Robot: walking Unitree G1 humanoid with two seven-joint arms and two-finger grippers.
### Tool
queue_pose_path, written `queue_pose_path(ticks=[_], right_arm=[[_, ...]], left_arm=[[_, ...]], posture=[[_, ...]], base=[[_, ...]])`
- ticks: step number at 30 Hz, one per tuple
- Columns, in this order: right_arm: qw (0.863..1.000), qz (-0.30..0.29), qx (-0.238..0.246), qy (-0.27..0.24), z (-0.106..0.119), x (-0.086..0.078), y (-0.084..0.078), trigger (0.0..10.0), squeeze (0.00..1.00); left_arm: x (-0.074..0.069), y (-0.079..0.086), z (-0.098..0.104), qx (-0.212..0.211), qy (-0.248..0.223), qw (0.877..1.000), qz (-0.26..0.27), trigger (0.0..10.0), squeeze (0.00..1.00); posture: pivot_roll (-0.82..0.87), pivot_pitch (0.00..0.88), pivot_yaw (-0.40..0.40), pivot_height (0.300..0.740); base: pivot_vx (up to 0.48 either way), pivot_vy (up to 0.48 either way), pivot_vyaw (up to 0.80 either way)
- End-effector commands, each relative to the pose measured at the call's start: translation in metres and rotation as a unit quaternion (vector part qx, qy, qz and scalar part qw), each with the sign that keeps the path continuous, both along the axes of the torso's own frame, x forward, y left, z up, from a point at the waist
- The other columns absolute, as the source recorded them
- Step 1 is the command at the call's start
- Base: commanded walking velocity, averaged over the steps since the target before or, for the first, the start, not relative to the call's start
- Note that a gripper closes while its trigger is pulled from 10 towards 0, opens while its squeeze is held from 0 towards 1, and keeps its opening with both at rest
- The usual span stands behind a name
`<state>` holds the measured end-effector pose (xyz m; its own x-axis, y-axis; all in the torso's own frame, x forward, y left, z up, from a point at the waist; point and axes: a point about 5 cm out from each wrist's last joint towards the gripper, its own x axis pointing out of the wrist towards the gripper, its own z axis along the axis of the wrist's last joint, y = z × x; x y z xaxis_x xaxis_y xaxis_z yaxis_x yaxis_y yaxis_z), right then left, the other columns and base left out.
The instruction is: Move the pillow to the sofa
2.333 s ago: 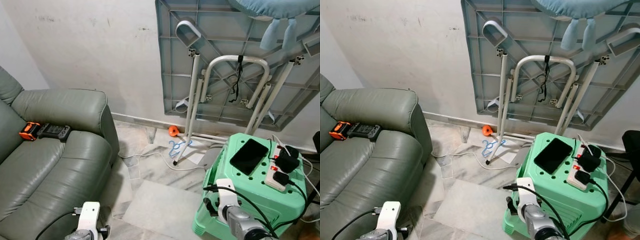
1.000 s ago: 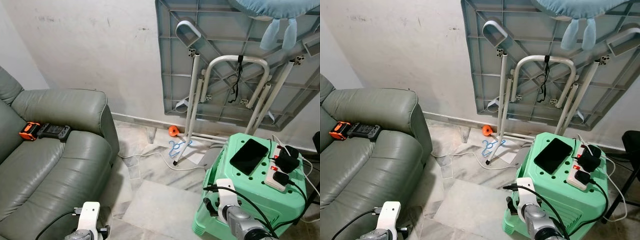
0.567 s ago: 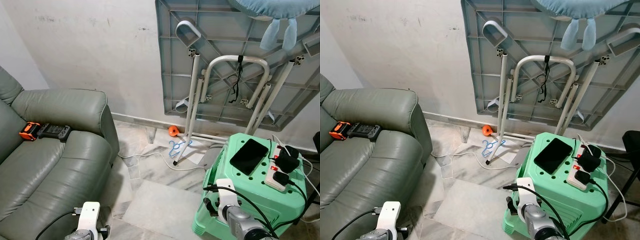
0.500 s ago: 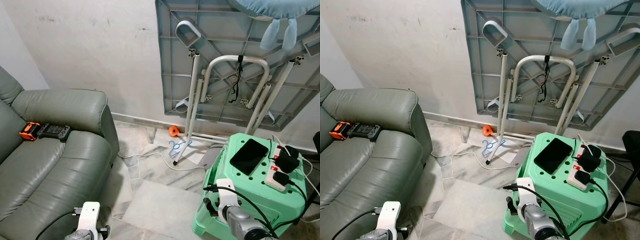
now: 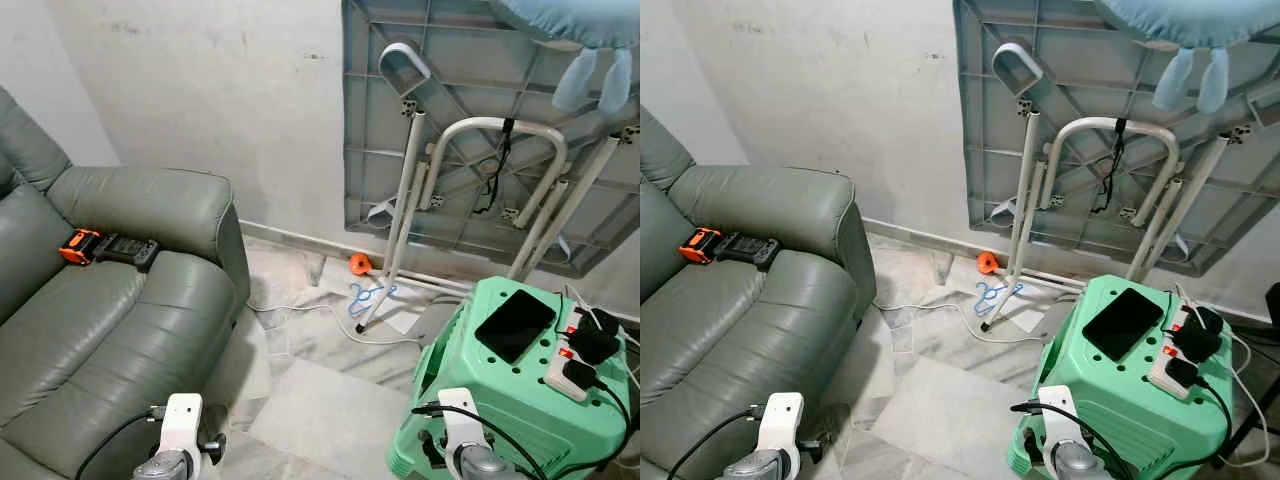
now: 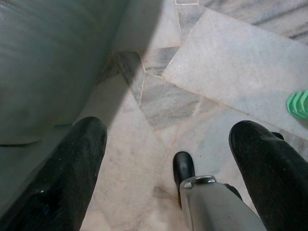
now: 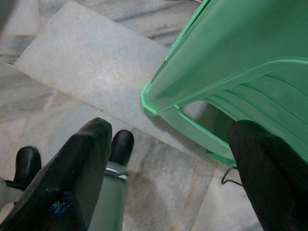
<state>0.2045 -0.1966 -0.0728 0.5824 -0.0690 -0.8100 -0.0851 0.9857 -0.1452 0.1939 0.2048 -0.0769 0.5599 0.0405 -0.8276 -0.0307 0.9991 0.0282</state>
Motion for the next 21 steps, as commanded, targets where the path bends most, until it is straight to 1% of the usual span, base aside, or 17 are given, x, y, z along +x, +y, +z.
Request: queue_pose_path(ticks=[1, 5, 8, 10, 11, 15, 21], right_arm=[[1.000, 0.004, -0.002, -0.003, 0.000, 0.000, 0.000, 10.0, 0.00], [1.000, 0.000, -0.004, -0.001, 0.000, -0.001, -0.003, 10.0, 0.00], [1.000, -0.001, -0.009, 0.001, 0.000, -0.002, -0.006, 10.0, 0.00], [1.000, -0.001, -0.010, 0.001, 0.000, -0.002, -0.007, 10.0, 0.00], [1.000, -0.001, -0.011, -0.001, 0.000, -0.002, -0.008, 10.0, 0.00], [1.000, 0.017, -0.022, -0.008, 0.002, 0.001, -0.009, 10.0, 0.00], [1.000, 0.012, -0.020, -0.010, 0.003, 0.002, -0.009, 10.0, 0.00]], left_arm=[[-0.002, 0.002, -0.001, -0.002, 0.000, 1.000, -0.001, 10.0, 0.00], [-0.003, 0.003, -0.001, -0.002, 0.001, 1.000, 0.004, 10.0, 0.00], [-0.003, 0.004, -0.001, 0.005, 0.003, 1.000, -0.005, 10.0, 0.00], [-0.001, 0.003, 0.000, 0.009, 0.001, 1.000, -0.013, 10.0, 0.00], [0.002, 0.003, 0.002, 0.012, -0.007, 1.000, -0.017, 10.0, 0.00], [0.009, 0.003, 0.006, 0.025, -0.027, 0.999, -0.028, 10.0, 0.00], [0.018, 0.002, 0.010, 0.028, -0.036, 0.999, -0.019, 10.0, 0.00]], posture=[[0.02, 0.000, 0.029, 0.740], [0.02, 0.000, 0.036, 0.740], [0.02, 0.000, 0.035, 0.740], [0.02, 0.000, 0.035, 0.740], [0.01, 0.000, 0.034, 0.740], [0.01, 0.000, 0.035, 0.740], [0.01, 0.000, 0.035, 0.740]], base=[[0.000, 0.000, 0.00], [0.000, 0.000, 0.00], [0.000, 0.000, 0.00], [0.000, 0.000, 0.00], [0.000, 0.000, 0.00], [0.000, 0.000, 0.00], [0.000, 0.000, 0.00]])
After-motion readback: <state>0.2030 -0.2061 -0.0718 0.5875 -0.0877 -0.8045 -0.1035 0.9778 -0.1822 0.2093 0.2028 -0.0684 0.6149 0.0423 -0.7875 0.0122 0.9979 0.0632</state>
